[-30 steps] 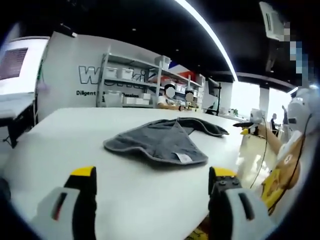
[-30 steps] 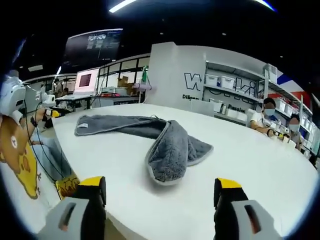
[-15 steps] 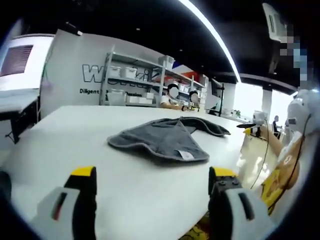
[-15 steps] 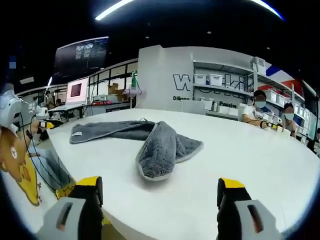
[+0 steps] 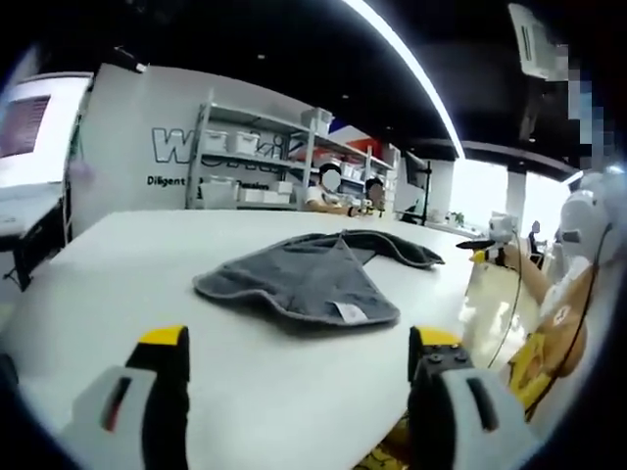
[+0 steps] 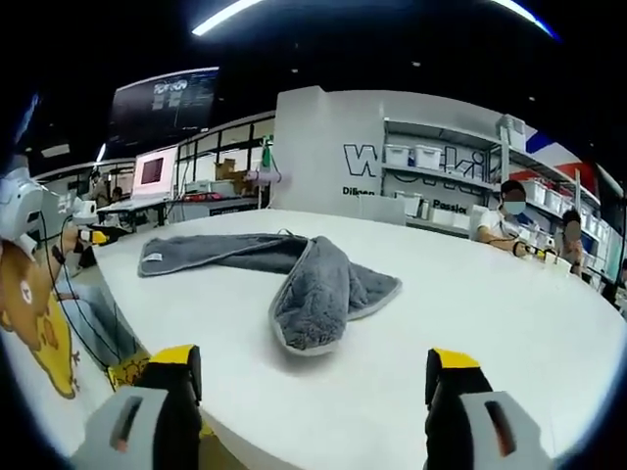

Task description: Fold the towel on the table until its edges align and the towel forms a compact rectangular stack.

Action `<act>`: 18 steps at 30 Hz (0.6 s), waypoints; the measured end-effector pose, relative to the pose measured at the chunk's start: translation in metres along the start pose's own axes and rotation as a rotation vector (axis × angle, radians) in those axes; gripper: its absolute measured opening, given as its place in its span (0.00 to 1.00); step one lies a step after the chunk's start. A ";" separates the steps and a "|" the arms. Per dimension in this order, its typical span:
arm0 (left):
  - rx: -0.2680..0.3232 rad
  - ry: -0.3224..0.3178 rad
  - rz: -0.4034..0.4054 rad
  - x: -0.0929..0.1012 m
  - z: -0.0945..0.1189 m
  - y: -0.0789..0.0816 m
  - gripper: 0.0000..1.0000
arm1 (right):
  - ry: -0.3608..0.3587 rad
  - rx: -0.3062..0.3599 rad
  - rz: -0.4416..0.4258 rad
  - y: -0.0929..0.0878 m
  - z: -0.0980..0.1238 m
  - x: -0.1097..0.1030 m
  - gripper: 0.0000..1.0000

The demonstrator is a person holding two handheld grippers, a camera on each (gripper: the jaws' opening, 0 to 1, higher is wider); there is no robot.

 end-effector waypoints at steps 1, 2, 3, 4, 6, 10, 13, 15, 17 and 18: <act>-0.001 -0.005 -0.008 0.003 -0.002 0.001 0.97 | 0.000 -0.001 0.006 0.001 -0.001 -0.001 0.99; -0.002 -0.012 -0.016 0.007 -0.004 0.002 0.97 | 0.002 -0.004 0.012 0.001 -0.002 -0.002 0.99; -0.003 -0.022 -0.028 0.012 -0.008 0.003 0.97 | 0.003 -0.006 0.015 0.002 -0.002 -0.003 0.99; -0.004 -0.029 -0.035 0.016 -0.010 0.003 0.97 | 0.003 -0.007 0.020 0.002 -0.003 -0.004 0.99; -0.009 -0.047 -0.052 0.023 -0.016 0.004 0.97 | 0.004 -0.014 0.034 0.003 -0.004 -0.006 0.99; -0.019 -0.086 -0.077 0.038 -0.025 0.005 0.96 | 0.004 -0.015 0.048 0.005 -0.004 -0.008 0.98; -0.025 -0.117 -0.088 0.047 -0.031 0.005 0.96 | 0.002 -0.015 0.057 0.007 -0.004 -0.009 0.95; -0.028 -0.137 -0.094 0.052 -0.035 0.005 0.96 | 0.003 -0.019 0.074 0.008 -0.003 -0.010 0.92; -0.030 -0.148 -0.097 0.055 -0.038 0.005 0.96 | 0.011 -0.024 0.091 0.008 -0.003 -0.012 0.91; -0.032 -0.154 -0.099 0.057 -0.039 0.005 0.95 | 0.018 -0.029 0.095 0.007 -0.003 -0.013 0.90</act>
Point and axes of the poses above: the point that each gripper's makers call its tool centre point, and the gripper's own axes: z roughly backward along the fingers, x roughly to its right, y roughly out of its top, the point moved 6 cm from there along z, roughly backward along the fingers, and after that the axes turned 10 degrees about z, right-handed, at the moved point
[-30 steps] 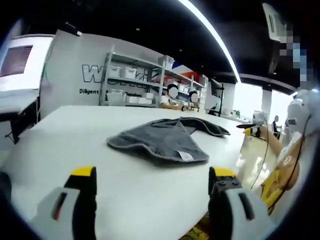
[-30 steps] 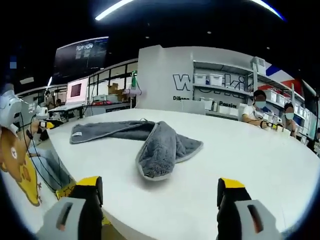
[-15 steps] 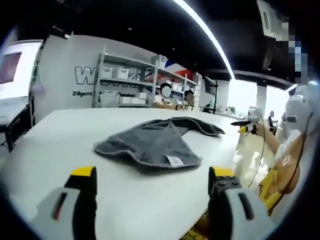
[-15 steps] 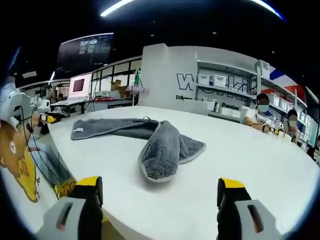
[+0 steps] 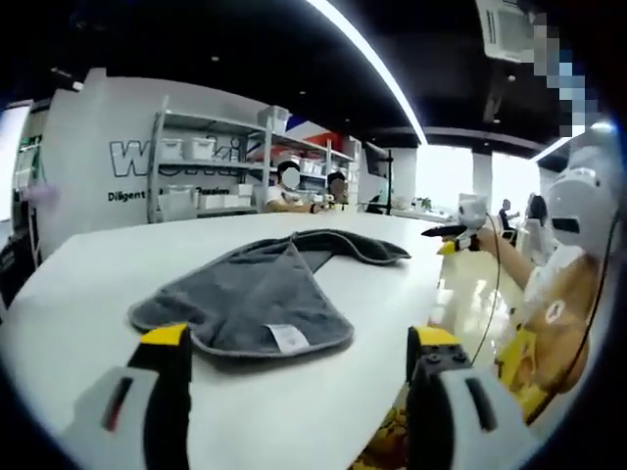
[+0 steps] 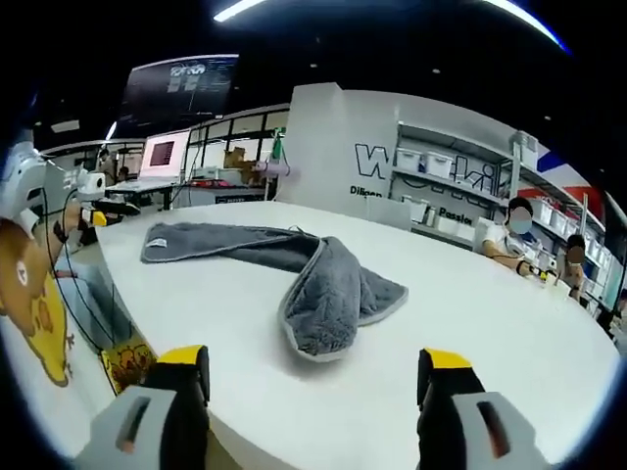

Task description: Fold the towel on the table until its edges align and the towel forms a compact rectangular stack.

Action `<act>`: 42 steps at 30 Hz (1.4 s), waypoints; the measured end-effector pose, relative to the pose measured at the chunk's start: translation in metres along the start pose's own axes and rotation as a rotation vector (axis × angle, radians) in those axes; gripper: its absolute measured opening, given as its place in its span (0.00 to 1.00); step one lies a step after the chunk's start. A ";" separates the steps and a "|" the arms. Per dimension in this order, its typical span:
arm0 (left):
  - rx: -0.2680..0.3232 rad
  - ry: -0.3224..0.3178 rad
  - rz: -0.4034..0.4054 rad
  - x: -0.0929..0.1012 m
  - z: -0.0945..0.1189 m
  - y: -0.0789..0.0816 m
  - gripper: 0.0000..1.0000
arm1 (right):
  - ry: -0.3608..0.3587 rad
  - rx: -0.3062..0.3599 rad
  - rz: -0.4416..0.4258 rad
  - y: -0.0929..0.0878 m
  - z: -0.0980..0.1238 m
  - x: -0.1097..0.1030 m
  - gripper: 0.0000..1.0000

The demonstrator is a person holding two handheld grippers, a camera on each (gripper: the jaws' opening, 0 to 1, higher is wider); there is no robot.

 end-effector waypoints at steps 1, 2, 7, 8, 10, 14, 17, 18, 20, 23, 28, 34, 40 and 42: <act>-0.001 -0.007 -0.003 0.001 -0.002 0.000 0.95 | 0.002 -0.001 0.001 0.000 0.000 -0.001 0.90; -0.005 -0.013 -0.003 0.003 -0.004 0.000 0.95 | 0.005 -0.003 0.004 0.000 -0.001 -0.002 0.90; -0.022 -0.056 0.001 0.012 -0.017 -0.006 0.95 | 0.018 -0.014 0.031 0.001 -0.005 -0.007 0.87; -0.025 -0.064 0.002 0.014 -0.019 -0.007 0.95 | 0.020 -0.014 0.038 0.001 -0.006 -0.007 0.86; -0.032 -0.075 0.002 0.016 -0.023 -0.008 0.94 | 0.028 -0.013 0.049 0.003 -0.007 -0.009 0.85; -0.046 -0.101 0.000 0.022 -0.034 -0.011 0.93 | 0.044 -0.016 0.074 0.006 -0.011 -0.013 0.82; -0.053 -0.121 0.000 0.026 -0.041 -0.011 0.92 | 0.048 -0.017 0.095 0.008 -0.013 -0.015 0.80; -0.057 -0.127 -0.001 0.027 -0.043 -0.012 0.92 | 0.052 -0.014 0.101 0.010 -0.014 -0.016 0.79; -0.067 -0.137 -0.009 0.028 -0.048 -0.013 0.91 | 0.062 -0.002 0.105 0.012 -0.016 -0.017 0.77; -0.085 -0.141 -0.015 0.028 -0.055 -0.015 0.91 | 0.071 0.001 0.113 0.013 -0.019 -0.020 0.75; -0.122 -0.133 -0.042 0.027 -0.066 -0.020 0.88 | 0.086 0.002 0.141 0.015 -0.025 -0.023 0.68; -0.158 -0.116 -0.102 0.028 -0.075 -0.020 0.75 | 0.114 0.013 0.206 0.020 -0.033 -0.029 0.50; -0.240 -0.079 -0.242 0.041 -0.088 -0.027 0.59 | 0.125 -0.023 0.251 0.020 -0.044 -0.030 0.43; -0.248 -0.090 -0.243 0.046 -0.091 -0.029 0.48 | 0.127 -0.043 0.280 0.019 -0.047 -0.031 0.41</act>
Point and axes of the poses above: the point that each gripper's makers call its tool centre point, and the gripper's own axes: z roughly backward along the fingers, x roughly to its right, y roughly out of its top, the point moved 6 cm from there along z, roughly backward along the fingers, and after that the axes turned 10 degrees about z, right-handed, at the moved point
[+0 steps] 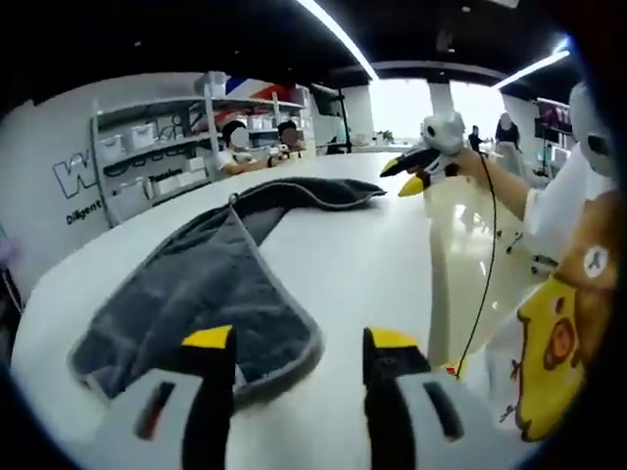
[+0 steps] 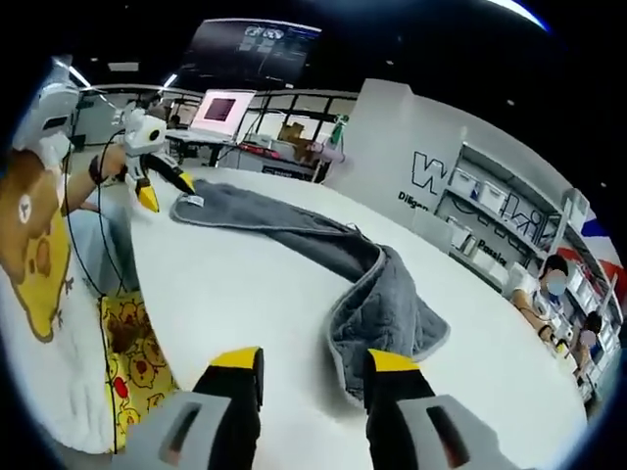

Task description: Fold the towel on the table until its edges align and the towel forms a compact rectangular stack.

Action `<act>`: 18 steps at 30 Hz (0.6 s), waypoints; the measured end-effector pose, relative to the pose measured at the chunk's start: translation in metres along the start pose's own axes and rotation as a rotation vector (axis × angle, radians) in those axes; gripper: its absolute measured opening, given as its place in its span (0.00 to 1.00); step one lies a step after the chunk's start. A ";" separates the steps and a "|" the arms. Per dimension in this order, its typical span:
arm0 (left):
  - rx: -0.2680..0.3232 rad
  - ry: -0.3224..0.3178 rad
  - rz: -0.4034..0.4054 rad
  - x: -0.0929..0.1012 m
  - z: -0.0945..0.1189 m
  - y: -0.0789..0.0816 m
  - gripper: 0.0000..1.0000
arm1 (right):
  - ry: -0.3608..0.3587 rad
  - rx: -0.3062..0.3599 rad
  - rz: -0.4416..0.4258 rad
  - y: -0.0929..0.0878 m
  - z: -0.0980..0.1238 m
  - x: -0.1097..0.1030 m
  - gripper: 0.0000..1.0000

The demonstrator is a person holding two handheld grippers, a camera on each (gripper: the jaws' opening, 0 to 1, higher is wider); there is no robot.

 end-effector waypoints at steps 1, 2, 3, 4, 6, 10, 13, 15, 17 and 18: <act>-0.008 -0.010 -0.005 0.003 -0.001 0.001 0.45 | 0.002 -0.009 0.012 0.000 -0.002 0.000 0.40; -0.014 -0.017 -0.010 0.005 -0.003 0.001 0.42 | 0.006 -0.017 0.021 -0.001 -0.004 -0.001 0.40; -0.019 -0.021 -0.014 0.006 -0.004 0.001 0.39 | 0.009 -0.022 0.025 -0.001 -0.006 -0.001 0.40; -0.025 -0.022 -0.021 0.007 -0.005 0.000 0.36 | 0.011 -0.026 0.030 -0.001 -0.007 -0.001 0.40; -0.040 -0.015 -0.037 0.008 -0.007 0.000 0.29 | 0.015 -0.035 0.039 -0.002 -0.010 -0.001 0.39; -0.057 -0.005 -0.045 0.006 -0.009 -0.001 0.23 | 0.010 -0.041 0.044 -0.003 -0.012 0.001 0.35; -0.061 -0.015 -0.026 0.005 -0.010 -0.002 0.19 | 0.008 -0.043 0.035 -0.005 -0.015 0.003 0.34; -0.058 -0.029 0.005 0.003 -0.012 -0.003 0.17 | 0.005 -0.055 0.035 -0.008 -0.016 0.003 0.33; -0.065 -0.028 0.009 0.001 -0.013 -0.004 0.14 | 0.003 -0.063 0.037 -0.009 -0.017 0.003 0.32; -0.071 -0.025 0.011 0.000 -0.013 -0.005 0.12 | 0.002 -0.063 0.036 -0.010 -0.017 0.003 0.31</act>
Point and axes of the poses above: the point that each gripper's makers call its tool centre point, and the gripper's own axes: z roughly backward along the fingers, x roughly to its right, y roughly out of its top, the point moved 6 cm from there along z, roughly backward along the fingers, and after that the axes turned 10 degrees about z, right-handed, at the moved point
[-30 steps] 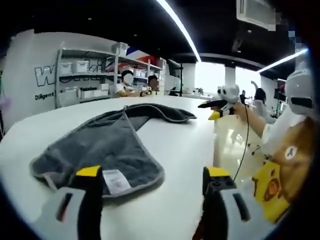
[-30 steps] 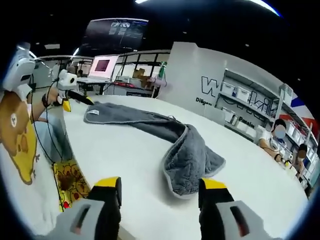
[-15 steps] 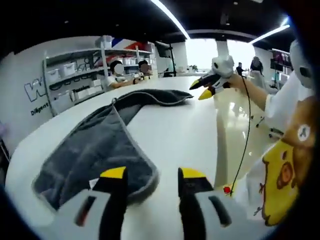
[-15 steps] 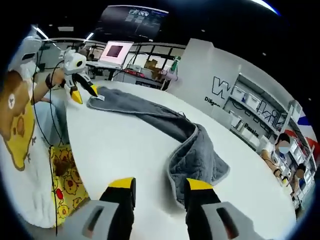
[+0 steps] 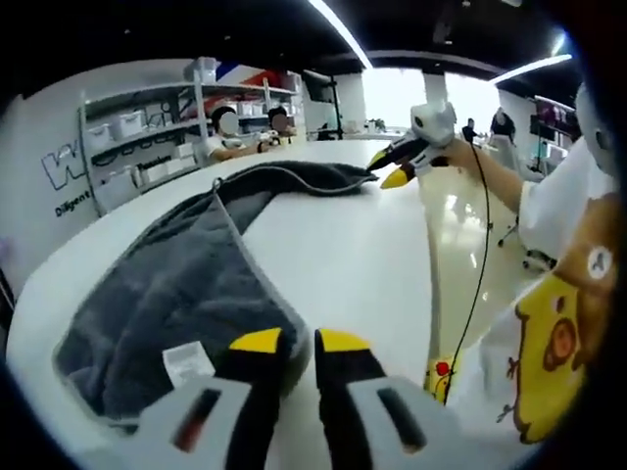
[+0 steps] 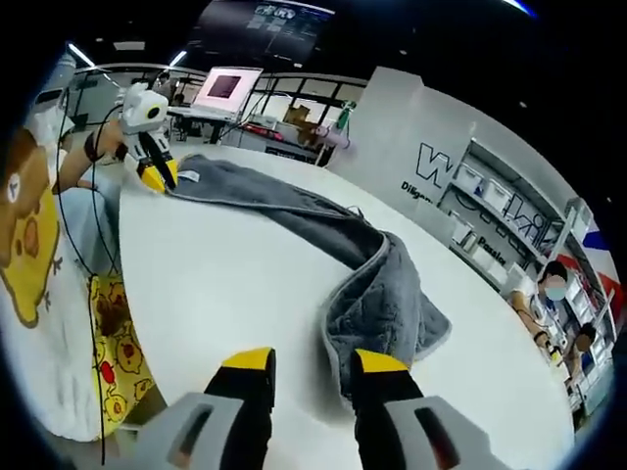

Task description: Fold the towel on the table until its edges align and the towel forms a compact rectangular stack.

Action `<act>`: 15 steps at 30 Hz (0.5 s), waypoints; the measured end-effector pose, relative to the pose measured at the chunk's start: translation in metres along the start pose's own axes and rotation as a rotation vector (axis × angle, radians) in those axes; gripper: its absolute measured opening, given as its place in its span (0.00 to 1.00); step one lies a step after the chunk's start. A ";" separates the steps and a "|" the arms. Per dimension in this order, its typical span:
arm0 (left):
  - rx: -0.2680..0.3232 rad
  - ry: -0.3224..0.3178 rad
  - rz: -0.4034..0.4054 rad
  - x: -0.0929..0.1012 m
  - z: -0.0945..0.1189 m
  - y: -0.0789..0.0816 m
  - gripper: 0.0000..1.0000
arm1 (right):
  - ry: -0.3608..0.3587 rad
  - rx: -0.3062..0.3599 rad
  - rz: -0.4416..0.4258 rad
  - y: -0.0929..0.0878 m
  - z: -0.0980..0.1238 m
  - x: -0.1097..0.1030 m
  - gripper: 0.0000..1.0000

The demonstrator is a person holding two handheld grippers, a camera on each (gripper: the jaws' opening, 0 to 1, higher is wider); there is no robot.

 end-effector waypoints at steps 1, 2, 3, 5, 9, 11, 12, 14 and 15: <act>-0.002 0.000 0.006 -0.001 0.000 -0.001 0.11 | -0.001 0.001 -0.004 -0.001 0.000 0.000 0.30; -0.006 -0.001 0.010 -0.002 -0.001 -0.001 0.11 | -0.004 0.000 -0.007 -0.001 0.000 0.001 0.29; -0.010 -0.001 0.012 -0.002 -0.001 -0.002 0.10 | -0.010 -0.002 -0.009 -0.002 -0.001 0.002 0.28; -0.013 -0.009 0.016 -0.001 -0.001 -0.003 0.09 | -0.017 -0.007 -0.013 -0.004 -0.003 0.003 0.24; -0.011 -0.013 0.030 -0.003 0.001 -0.003 0.08 | -0.022 -0.022 -0.025 -0.009 -0.006 0.007 0.17; -0.006 -0.019 0.050 -0.003 0.003 -0.003 0.07 | -0.023 -0.026 -0.025 -0.011 -0.008 0.008 0.13; -0.004 -0.021 0.057 -0.003 0.003 -0.003 0.07 | -0.023 -0.028 -0.028 -0.012 -0.009 0.009 0.09; 0.003 -0.026 0.080 -0.005 0.005 -0.003 0.06 | -0.027 -0.023 -0.030 -0.012 -0.010 0.010 0.04; 0.004 -0.025 0.086 -0.006 0.006 -0.004 0.06 | -0.028 -0.021 -0.032 -0.012 -0.010 0.011 0.03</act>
Point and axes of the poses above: the point that each gripper's makers call its tool centre point, and the gripper's own axes: z roughly backward along the fingers, x roughly to its right, y roughly out of its top, the point moved 6 cm from there along z, roughly backward along the fingers, and after that the axes turned 10 degrees about z, right-handed, at the moved point
